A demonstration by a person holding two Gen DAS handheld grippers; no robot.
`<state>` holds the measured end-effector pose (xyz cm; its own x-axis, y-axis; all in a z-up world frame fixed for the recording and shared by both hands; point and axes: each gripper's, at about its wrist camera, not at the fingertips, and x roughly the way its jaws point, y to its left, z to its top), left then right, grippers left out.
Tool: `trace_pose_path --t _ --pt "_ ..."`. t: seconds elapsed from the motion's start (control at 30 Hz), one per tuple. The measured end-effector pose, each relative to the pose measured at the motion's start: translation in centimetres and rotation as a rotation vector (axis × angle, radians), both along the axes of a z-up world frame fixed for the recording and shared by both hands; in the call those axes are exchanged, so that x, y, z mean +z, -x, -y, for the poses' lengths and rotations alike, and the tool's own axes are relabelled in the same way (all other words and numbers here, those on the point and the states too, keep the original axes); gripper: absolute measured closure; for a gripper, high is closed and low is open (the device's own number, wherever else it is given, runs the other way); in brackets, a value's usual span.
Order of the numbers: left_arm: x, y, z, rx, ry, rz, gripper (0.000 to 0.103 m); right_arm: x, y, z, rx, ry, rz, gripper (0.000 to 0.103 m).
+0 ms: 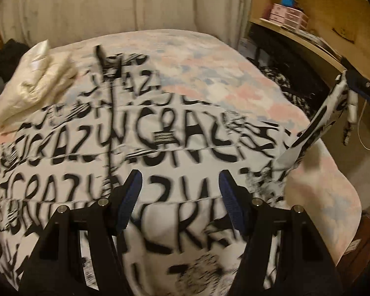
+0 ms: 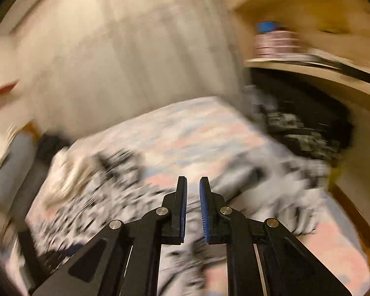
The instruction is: Fold large clothes
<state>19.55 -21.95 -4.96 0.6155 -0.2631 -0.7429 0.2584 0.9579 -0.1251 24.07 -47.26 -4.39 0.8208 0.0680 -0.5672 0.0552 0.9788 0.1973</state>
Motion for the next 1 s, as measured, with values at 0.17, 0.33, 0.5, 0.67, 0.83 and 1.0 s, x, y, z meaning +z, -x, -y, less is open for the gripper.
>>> trace_pose_path --t 0.17,0.33,0.5,0.67,0.83,1.0 --pt "-0.9 0.8 -5.2 0.084 -0.004 -0.014 0.040 -4.6 -1.8 -10.8 0.210 0.086 -0.106 0.092" --pt "-4.2 0.8 -9.6 0.158 -0.009 -0.100 0.040 -12.2 -1.3 -17.4 0.311 0.079 -0.293 0.092" --pt "-6.5 1.4 -10.3 0.143 -0.027 -0.131 0.041 -15.4 2.6 -15.5 0.185 -0.042 -0.340 0.047" --pt "-7.6 2.0 -8.6 0.096 -0.025 -0.145 0.041 -14.3 4.6 -6.7 -0.008 -0.120 -0.291 0.033" --pt "-8.2 2.5 -6.1 0.052 -0.044 -0.157 0.040 -11.9 5.2 4.1 -0.215 -0.161 -0.261 0.033" --pt "-9.1 2.7 -4.4 0.022 -0.058 -0.178 0.040 -11.7 2.6 13.0 -0.357 -0.291 -0.294 0.033"
